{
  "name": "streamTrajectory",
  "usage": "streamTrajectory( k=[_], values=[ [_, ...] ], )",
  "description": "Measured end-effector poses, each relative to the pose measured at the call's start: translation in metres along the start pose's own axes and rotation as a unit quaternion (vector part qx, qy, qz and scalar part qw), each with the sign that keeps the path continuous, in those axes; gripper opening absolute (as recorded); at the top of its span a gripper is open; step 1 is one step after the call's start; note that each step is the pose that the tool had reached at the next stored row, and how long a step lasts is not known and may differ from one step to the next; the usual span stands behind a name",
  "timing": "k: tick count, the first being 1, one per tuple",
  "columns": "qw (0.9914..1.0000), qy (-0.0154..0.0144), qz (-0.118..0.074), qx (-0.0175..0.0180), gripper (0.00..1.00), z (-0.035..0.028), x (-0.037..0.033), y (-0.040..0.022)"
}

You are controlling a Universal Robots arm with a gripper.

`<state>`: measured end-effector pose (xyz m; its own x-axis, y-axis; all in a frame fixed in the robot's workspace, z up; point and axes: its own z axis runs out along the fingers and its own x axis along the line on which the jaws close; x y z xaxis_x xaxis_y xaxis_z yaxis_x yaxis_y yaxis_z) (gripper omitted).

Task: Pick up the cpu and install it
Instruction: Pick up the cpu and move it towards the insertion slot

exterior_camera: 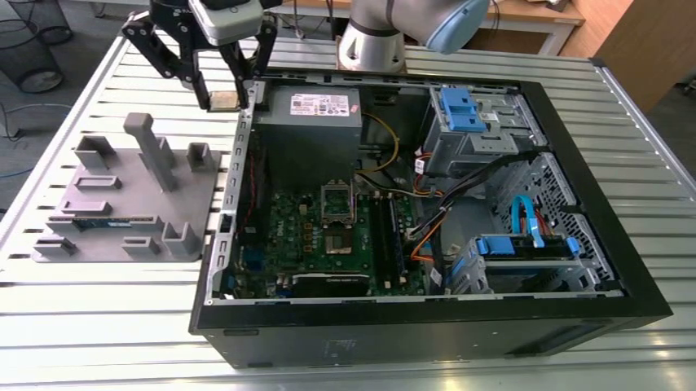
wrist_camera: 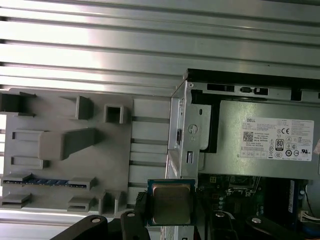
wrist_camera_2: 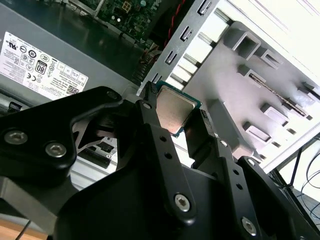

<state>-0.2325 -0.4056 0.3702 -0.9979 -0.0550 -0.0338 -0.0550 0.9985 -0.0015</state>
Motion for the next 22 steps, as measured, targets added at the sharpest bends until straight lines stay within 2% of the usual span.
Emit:
streamTrajectory(
  k=[22],
  values=[
    [1.00000, 0.0000, 0.000, 0.0000, 0.47, 0.0012, -0.0316, -0.0018]
  ],
)
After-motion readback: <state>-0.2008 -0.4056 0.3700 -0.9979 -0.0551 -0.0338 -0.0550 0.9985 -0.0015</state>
